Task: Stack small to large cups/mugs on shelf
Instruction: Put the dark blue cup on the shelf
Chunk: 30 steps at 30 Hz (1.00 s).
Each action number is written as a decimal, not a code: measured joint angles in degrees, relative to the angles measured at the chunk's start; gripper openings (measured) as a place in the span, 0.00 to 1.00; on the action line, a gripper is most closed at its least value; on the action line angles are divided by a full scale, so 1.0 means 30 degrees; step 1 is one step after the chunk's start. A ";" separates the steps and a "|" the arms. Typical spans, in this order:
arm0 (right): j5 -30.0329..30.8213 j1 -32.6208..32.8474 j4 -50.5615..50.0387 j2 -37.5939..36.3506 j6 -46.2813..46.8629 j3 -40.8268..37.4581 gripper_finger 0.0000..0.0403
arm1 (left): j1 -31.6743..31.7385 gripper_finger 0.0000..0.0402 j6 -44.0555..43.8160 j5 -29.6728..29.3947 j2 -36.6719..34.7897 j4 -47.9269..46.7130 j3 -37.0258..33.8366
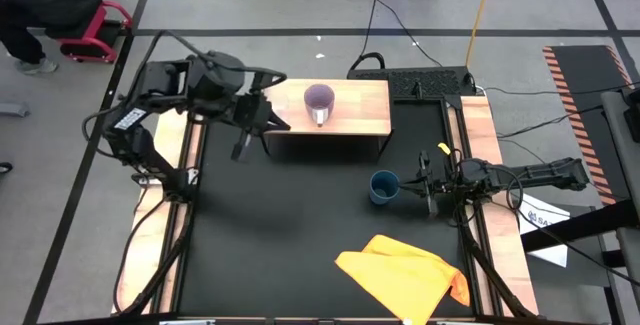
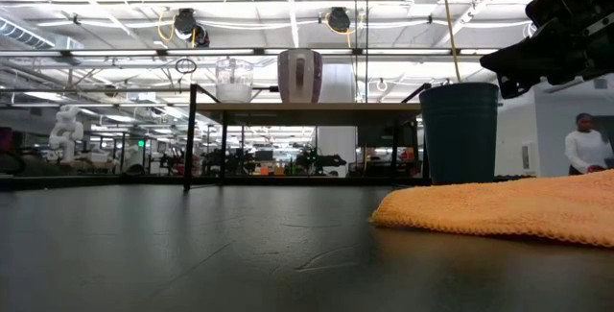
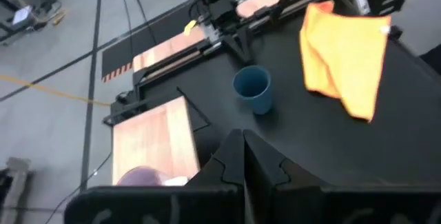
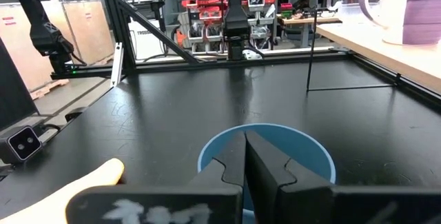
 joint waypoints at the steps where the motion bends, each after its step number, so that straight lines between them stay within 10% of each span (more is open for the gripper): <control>1: -0.0007 0.0000 0.0000 0.0000 0.0000 0.0000 0.00 | -0.0171 0.00 -0.0114 0.0186 -0.0045 0.0082 0.0000; 14: -0.0007 0.0000 0.0000 0.0000 0.0000 0.0000 0.00 | -0.1480 0.00 -0.0652 -0.1035 -0.0584 -0.1685 0.0001; 25: -0.0169 0.0000 -0.0154 0.0084 0.0217 0.0000 0.00 | -0.1471 0.00 0.0755 0.3865 -0.1420 -0.0969 0.0007; 30: -0.0175 0.0000 -0.0182 0.0166 0.0219 0.0000 0.00 | -0.0209 0.00 0.0669 0.2395 -0.1461 -0.1558 0.0006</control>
